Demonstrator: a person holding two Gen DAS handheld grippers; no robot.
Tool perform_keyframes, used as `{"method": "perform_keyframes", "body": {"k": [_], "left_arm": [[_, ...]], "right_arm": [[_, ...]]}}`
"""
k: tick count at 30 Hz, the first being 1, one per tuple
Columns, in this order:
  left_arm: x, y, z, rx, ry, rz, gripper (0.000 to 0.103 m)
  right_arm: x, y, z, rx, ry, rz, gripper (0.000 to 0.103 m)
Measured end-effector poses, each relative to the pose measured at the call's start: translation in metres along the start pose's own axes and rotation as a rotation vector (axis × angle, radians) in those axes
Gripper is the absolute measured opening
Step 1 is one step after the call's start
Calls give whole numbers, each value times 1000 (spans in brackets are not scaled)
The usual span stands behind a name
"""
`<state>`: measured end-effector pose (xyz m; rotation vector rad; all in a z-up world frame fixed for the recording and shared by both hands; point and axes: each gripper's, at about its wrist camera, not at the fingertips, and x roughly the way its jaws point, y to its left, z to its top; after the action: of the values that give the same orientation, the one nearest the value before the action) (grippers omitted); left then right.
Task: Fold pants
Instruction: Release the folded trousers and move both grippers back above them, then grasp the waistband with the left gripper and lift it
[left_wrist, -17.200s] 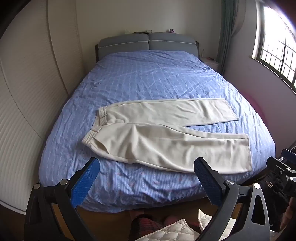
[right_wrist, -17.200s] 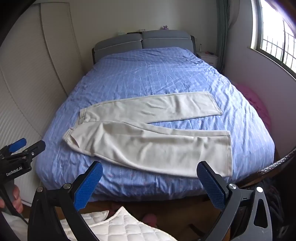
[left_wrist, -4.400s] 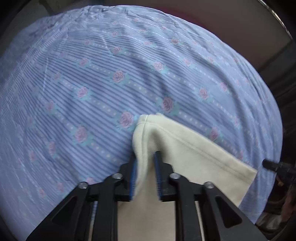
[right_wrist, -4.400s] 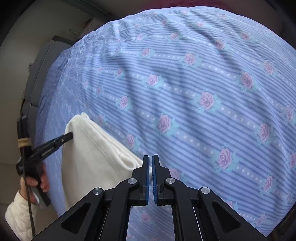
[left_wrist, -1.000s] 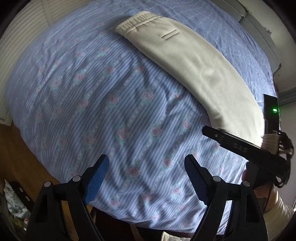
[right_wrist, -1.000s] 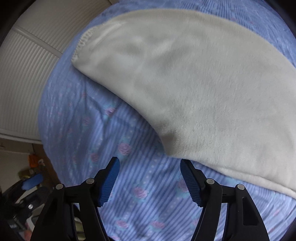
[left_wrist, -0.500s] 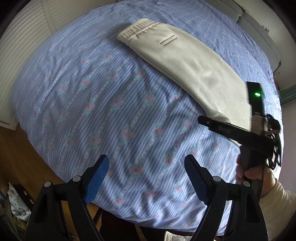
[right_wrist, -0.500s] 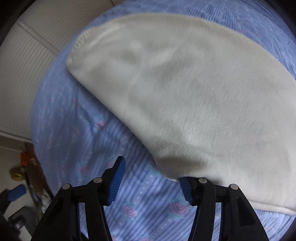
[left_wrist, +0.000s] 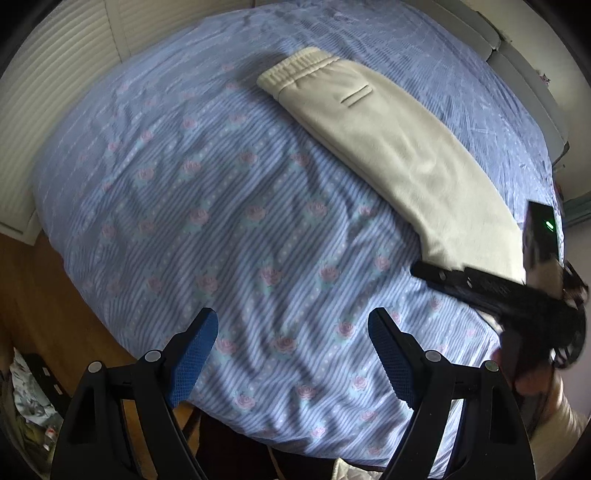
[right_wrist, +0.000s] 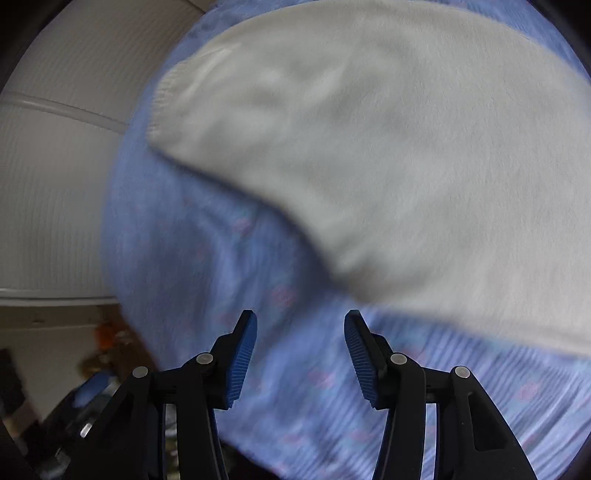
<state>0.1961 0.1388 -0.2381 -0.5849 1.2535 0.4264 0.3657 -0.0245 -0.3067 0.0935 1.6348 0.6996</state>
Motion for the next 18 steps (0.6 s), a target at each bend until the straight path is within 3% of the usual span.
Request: {"method": "perform_keyframes", "body": {"k": [4,8,14,18], "left_arm": [[-7,6,8,3,-11,-12,84],[-9,18,20,6,-21,-21,86],[1,50,60,-20,-15,-67,86],[15,72,109,-68,-13,-136,87]], "right_arm": [[-29,20,-25,-5,-72,-60,53],[-54,29,-36,8,-90,-148,53],[-71,39,-20,31,-129,-263,54],[-60,62,0,71,-149,-260,54]]}}
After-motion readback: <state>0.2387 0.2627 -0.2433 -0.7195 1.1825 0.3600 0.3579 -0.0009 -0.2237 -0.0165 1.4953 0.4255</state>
